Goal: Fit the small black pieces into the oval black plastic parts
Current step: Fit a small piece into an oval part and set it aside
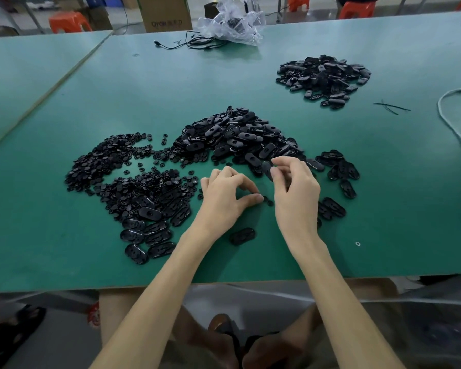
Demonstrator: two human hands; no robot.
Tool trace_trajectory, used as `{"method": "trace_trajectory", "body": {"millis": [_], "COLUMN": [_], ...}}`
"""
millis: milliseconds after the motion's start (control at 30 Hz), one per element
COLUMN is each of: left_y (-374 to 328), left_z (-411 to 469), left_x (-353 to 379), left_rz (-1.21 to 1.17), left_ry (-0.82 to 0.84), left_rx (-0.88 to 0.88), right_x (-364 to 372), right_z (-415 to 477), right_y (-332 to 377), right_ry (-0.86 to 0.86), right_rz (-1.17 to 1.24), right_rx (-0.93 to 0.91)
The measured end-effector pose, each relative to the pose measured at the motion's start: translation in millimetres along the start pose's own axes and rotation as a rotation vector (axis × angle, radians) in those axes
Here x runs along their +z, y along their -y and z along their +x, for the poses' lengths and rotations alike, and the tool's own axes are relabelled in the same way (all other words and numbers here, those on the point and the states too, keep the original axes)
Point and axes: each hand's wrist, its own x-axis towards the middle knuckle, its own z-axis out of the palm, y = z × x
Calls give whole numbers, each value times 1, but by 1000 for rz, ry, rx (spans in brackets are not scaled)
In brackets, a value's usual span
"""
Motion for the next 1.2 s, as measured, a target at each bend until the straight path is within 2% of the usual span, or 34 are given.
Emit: {"method": "trace_trajectory", "body": {"millis": [200, 333, 567, 1200], "left_y": [3, 2, 3, 4], "left_z": [-1, -2, -2, -2], "left_x": [-2, -5, -8, -9], "left_rz": [-200, -405, -536, -593], "left_ry": [-53, -177, -257, -310], "left_rx": [-32, -24, -42, -34], "right_x": [1, 0, 2, 1], "right_z": [-3, -2, -2, -1], "right_y": [3, 3, 3, 0], "right_ry": [44, 63, 128, 188], "right_rz": [111, 123, 134, 170], "right_rx": [-43, -28, -34, -61]}}
